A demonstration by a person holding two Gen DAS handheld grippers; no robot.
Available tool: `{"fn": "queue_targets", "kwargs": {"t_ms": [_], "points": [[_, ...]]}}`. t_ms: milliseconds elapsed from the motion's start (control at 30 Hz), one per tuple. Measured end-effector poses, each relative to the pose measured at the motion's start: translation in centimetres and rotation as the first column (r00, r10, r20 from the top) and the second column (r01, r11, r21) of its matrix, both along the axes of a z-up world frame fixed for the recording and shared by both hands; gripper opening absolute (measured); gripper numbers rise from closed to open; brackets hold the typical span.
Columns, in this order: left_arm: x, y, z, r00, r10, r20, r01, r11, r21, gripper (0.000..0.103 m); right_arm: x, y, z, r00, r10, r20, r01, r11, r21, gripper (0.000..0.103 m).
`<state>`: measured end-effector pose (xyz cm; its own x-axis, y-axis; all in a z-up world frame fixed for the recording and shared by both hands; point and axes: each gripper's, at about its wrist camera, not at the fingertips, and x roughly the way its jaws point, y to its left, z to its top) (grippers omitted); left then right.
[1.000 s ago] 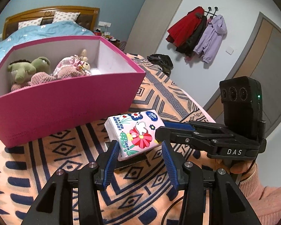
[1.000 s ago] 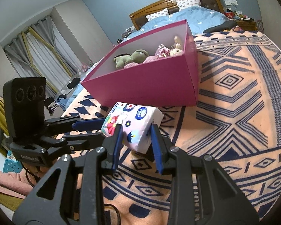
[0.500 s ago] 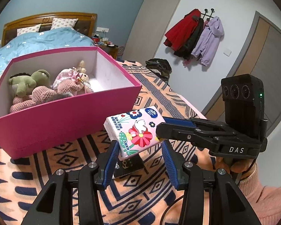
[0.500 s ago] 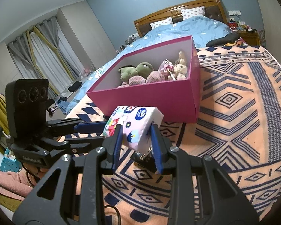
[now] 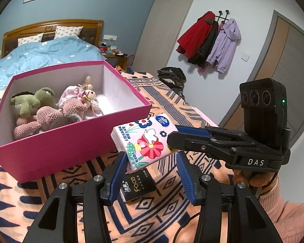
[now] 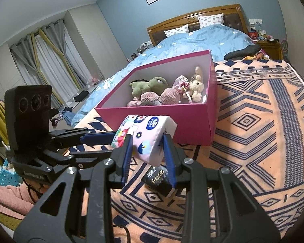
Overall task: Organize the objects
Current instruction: 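Carry the floral tissue pack over the magenta box rim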
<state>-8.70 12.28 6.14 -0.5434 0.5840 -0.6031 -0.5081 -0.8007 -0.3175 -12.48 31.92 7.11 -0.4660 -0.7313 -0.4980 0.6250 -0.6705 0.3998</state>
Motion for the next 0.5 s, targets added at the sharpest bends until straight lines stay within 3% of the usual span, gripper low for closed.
{"fn": "queue_targets", "kwargs": {"t_ms": [500], "points": [[-1.2, -0.1, 0.9, 1.0, 0.009, -0.015, -0.009, 1.0, -0.001, 0.05, -1.2, -0.3, 1.3, 0.999, 0.004, -0.037, -0.004, 1.0, -0.006, 0.034]]}}
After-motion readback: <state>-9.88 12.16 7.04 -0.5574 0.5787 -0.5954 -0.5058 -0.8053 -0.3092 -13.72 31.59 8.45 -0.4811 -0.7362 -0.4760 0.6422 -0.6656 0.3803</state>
